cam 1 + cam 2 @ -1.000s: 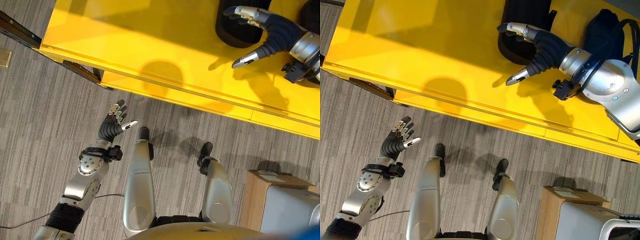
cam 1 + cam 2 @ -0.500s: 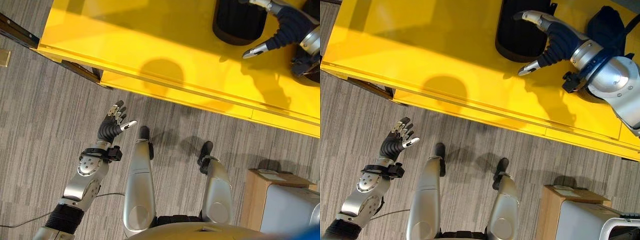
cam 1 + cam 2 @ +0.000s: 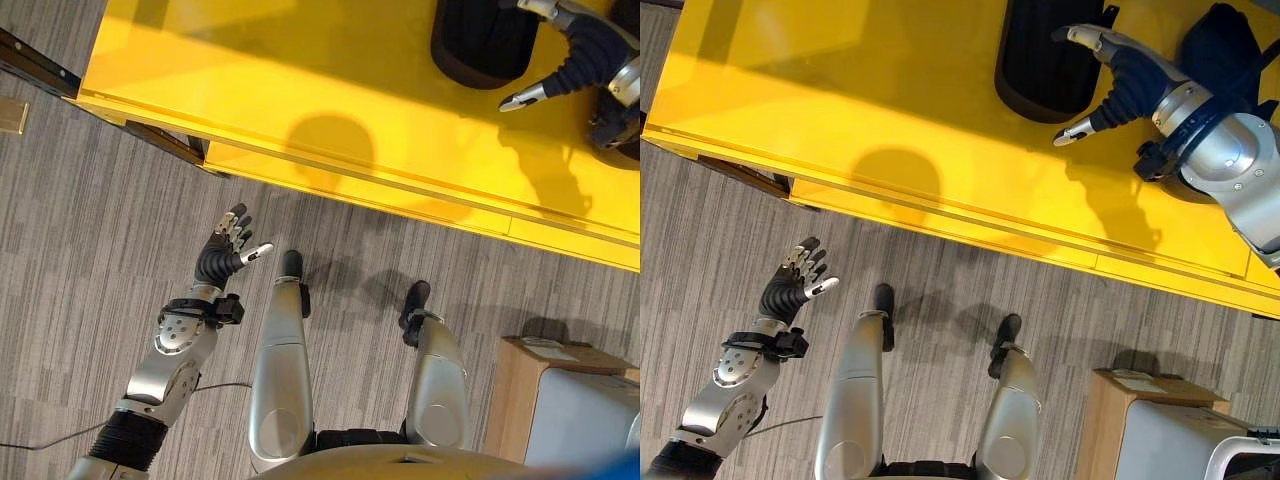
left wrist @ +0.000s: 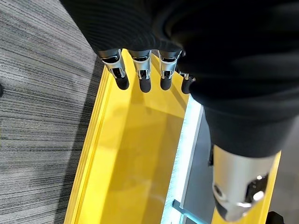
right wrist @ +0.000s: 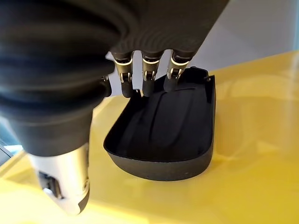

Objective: Move parts from the plastic box to the shelf.

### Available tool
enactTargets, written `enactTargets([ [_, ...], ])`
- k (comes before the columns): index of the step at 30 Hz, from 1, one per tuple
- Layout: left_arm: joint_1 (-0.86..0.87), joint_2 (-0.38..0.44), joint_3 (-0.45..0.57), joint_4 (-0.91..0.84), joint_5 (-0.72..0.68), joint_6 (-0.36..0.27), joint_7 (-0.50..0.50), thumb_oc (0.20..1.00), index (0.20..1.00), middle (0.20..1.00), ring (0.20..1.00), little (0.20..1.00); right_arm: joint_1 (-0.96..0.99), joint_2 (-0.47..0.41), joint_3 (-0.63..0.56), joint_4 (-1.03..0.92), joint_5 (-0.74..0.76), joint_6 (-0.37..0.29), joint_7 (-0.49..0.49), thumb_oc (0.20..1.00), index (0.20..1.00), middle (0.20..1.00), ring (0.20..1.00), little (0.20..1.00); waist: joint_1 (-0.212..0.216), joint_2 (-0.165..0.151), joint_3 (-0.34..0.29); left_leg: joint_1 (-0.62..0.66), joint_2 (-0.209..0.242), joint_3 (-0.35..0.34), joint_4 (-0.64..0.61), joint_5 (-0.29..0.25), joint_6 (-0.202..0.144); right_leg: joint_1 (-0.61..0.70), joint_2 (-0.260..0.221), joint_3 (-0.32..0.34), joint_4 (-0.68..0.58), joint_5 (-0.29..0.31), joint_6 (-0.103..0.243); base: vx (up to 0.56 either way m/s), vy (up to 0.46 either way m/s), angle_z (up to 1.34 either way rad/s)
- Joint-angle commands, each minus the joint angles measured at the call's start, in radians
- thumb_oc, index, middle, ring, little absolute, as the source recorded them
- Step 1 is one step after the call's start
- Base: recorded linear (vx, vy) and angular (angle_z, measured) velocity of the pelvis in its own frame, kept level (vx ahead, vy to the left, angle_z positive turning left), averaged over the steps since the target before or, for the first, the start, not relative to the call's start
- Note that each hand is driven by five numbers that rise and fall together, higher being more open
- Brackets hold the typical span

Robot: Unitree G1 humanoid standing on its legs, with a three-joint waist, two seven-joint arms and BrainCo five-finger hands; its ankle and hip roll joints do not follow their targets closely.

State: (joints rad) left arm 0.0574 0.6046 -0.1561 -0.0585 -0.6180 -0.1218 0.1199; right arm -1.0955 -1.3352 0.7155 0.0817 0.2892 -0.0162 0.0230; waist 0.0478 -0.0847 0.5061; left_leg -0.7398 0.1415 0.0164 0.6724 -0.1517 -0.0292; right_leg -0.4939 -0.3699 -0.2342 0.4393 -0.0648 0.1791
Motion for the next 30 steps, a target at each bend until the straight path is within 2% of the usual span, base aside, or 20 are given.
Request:
enactTargets([
  [1, 0.047, 0.009, 0.019, -0.099, -0.002, -0.045, 0.011, 1.0, 1.0, 1.0, 1.0, 1.0, -0.046, 0.026, -0.038, 0.035, -0.017, -0.001, -0.039, 1.0, 1.0, 1.0, 1.0, 1.0, 0.011, 0.007, -0.018, 0.001, 0.042, -0.019, -0.047, 0.036, -0.05, 0.04, -0.014, 0.009, 0.094, -0.032, -0.013, 0.0, 0.0, 0.0],
  [15, 0.034, 0.003, 0.013, -0.092, -0.002, -0.043, 0.015, 1.0, 1.0, 1.0, 1.0, 1.0, -0.062, 0.129, -0.011, 0.089, -0.1, 0.026, -0.031, 1.0, 1.0, 1.0, 1.0, 1.0, 0.022, 0.02, -0.006, -0.008, 0.036, -0.02, -0.044, 0.036, -0.043, 0.032, -0.016, 0.01, 0.101, -0.034, -0.013, 0.0, 0.0, 0.0],
  [30, 0.027, -0.015, 0.022, -0.083, 0.007, -0.038, 0.008, 1.0, 1.0, 1.0, 1.0, 1.0, 0.065, 0.118, -0.078, 0.081, -0.192, 0.041, 0.011, 1.0, 1.0, 1.0, 1.0, 1.0, 0.021, 0.013, -0.001, -0.02, 0.032, -0.022, -0.039, 0.032, -0.038, 0.026, -0.016, 0.008, 0.108, -0.033, -0.013, 0.0, 0.0, 0.0],
])
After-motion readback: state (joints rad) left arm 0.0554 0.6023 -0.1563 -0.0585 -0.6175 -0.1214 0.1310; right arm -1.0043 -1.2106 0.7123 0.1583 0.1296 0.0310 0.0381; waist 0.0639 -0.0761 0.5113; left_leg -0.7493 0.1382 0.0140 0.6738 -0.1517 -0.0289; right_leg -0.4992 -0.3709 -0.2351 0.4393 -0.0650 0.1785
